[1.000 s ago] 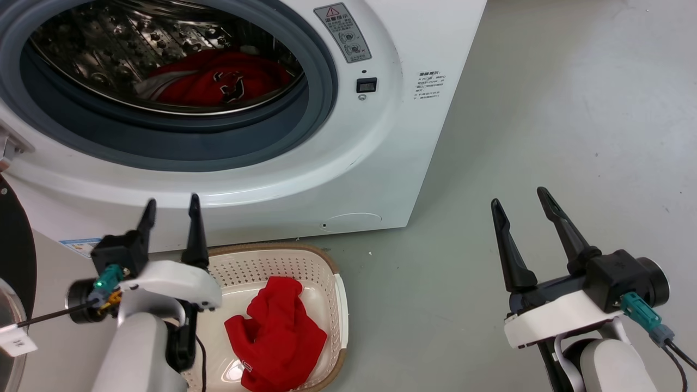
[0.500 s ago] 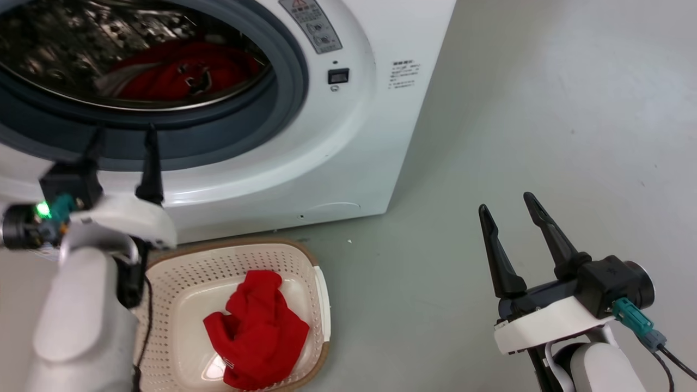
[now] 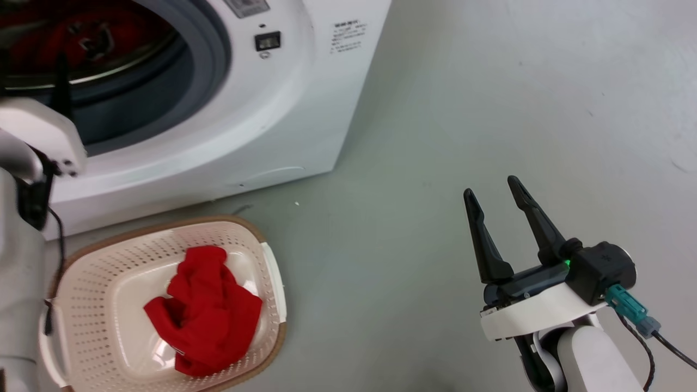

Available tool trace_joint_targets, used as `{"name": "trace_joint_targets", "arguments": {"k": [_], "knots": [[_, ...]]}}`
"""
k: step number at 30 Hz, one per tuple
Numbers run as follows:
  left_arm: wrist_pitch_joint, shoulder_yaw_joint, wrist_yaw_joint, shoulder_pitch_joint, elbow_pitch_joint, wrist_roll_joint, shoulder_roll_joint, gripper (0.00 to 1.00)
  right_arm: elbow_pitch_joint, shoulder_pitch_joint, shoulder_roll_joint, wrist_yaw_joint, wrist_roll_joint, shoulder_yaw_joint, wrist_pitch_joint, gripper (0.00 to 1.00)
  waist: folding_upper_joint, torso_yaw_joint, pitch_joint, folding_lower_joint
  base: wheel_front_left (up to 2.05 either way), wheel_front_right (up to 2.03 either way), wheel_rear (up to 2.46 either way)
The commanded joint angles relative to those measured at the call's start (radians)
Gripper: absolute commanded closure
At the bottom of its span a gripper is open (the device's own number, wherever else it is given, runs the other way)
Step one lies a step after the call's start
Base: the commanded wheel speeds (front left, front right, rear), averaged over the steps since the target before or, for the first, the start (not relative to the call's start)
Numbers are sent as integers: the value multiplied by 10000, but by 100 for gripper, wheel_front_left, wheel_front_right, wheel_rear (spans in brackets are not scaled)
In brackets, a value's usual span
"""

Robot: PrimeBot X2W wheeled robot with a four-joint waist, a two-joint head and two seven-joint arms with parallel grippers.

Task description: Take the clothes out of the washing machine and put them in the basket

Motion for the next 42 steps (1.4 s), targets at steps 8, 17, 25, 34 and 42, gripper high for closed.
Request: {"name": "trace_joint_targets", "arguments": {"k": [8,17,25,34,42], "knots": [[756,-715,-156,-1983,877,491,1019,0,31,-476,19,-7,467,366,-101,0,0,-994,1323,-1,0,0,0],[2175,-2055,-224,-3775,1133,627,2297,0,-244,-592,18,-7,912,597,-100,0,0,-1604,2134,-1,0,0,0],[3506,-3586,-218,-4744,746,-231,3977,0,-339,-691,18,-7,1110,746,-102,0,0,-2062,2672,-1,0,0,0],[5204,-4913,-218,-5306,-18,-1346,5745,0,-558,-630,19,-7,1274,1067,-101,0,0,-2483,3324,-1,0,0,0],[6395,-5404,-219,-5361,-456,-1828,6305,0,-825,-504,19,-7,1217,1138,-103,0,0,-2523,3644,-1,0,0,0]]}}
